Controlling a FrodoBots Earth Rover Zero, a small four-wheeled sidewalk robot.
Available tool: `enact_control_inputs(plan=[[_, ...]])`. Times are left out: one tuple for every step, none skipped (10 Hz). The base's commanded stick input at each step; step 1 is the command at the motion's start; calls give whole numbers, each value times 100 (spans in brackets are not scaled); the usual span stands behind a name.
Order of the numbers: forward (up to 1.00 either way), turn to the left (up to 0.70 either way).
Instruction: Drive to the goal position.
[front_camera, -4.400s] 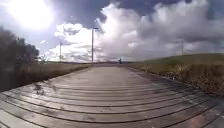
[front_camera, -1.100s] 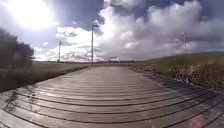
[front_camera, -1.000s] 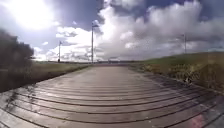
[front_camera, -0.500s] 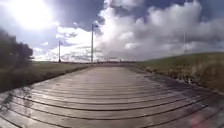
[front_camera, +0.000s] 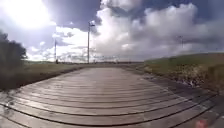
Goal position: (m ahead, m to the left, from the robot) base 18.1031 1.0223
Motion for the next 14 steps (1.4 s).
enact_control_inputs(plan=[[85, -34], [85, -33], [85, -25], [85, -17], [85, 0], [85, 0], [85, 0], [85, 0], [85, 0], [85, 0], [85, 0], [85, 0], [85, 0], [85, 0]])
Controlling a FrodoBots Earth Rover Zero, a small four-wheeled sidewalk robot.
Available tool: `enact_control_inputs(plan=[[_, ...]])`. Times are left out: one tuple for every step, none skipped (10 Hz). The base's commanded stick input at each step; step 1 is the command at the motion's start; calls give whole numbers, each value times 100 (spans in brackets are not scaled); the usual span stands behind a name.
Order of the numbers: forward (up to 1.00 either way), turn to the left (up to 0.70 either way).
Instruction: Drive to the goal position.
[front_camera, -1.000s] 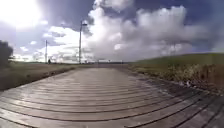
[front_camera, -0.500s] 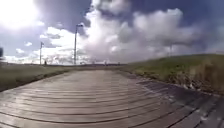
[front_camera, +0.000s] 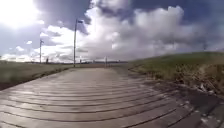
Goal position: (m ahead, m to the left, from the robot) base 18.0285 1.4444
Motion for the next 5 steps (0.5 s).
enact_control_inputs(plan=[[85, 0], [85, 0], [85, 0], [85, 0], [85, 0]])
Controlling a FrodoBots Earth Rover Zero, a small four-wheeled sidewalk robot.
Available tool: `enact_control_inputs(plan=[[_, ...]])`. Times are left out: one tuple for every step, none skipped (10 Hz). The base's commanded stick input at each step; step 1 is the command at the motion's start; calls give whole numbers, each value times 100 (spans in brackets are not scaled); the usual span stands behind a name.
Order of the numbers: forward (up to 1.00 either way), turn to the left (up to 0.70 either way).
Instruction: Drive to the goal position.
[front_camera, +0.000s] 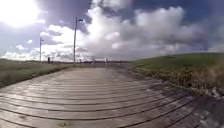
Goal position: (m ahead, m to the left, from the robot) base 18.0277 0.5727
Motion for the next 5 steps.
enact_control_inputs(plan=[[85, 0], [85, 0], [85, 0], [85, 0], [85, 0]])
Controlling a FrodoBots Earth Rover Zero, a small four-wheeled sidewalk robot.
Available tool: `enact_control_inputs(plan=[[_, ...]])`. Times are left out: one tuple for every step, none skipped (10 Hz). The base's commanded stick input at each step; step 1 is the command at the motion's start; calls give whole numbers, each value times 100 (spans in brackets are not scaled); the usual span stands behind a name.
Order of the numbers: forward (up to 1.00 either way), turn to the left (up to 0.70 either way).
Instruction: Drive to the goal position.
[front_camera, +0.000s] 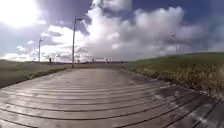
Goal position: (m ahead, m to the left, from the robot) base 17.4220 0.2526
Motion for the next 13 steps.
enact_control_inputs(plan=[[85, 0], [85, 0], [85, 7], [85, 14], [85, 34], [85, 34], [85, 25], [85, 12], [85, 0], [85, 0], [85, 0], [85, 0], [85, 0]])
